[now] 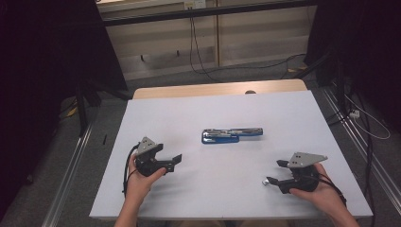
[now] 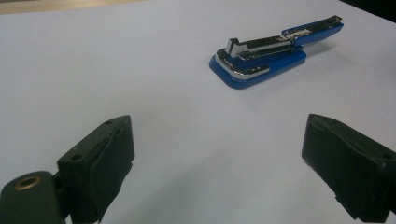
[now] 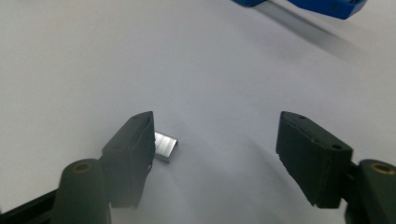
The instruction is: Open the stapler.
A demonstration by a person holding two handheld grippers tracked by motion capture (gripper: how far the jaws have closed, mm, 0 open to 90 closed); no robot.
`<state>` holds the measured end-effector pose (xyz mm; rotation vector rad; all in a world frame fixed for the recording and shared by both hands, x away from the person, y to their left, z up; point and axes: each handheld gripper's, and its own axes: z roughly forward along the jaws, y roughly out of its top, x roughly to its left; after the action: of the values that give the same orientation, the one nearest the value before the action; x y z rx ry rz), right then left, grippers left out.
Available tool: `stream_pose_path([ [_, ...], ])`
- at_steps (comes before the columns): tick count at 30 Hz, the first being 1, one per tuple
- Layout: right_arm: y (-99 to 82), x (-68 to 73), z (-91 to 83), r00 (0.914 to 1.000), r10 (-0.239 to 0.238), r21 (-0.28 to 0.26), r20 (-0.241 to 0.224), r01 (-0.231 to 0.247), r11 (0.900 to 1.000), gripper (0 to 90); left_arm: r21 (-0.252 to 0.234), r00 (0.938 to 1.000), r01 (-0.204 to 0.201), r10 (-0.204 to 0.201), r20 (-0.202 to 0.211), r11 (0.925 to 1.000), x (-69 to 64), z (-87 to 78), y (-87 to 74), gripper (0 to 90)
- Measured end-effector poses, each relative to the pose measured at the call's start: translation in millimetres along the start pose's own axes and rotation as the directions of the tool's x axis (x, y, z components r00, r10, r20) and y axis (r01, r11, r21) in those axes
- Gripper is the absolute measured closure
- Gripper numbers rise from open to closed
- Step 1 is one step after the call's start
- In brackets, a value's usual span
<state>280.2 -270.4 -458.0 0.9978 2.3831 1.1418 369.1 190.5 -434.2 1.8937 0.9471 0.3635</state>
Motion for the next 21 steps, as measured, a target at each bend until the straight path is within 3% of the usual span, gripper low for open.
stream_pose_path([
  [10,-3.4,6.0,2.9,0.9978,-0.037,0.026,-0.055,0.038,0.9989,43.9,0.005,1.0,0.0,0.0,-0.004,1.0,-0.6,1.5,0.1,9.5],
  [21,0.3,11.7,8.4,0.9889,-0.056,0.021,-0.137,0.06,0.998,60.8,0.008,1.0,0.0,0.0,-0.008,1.0,-0.1,0.9,0.5,9.7],
])
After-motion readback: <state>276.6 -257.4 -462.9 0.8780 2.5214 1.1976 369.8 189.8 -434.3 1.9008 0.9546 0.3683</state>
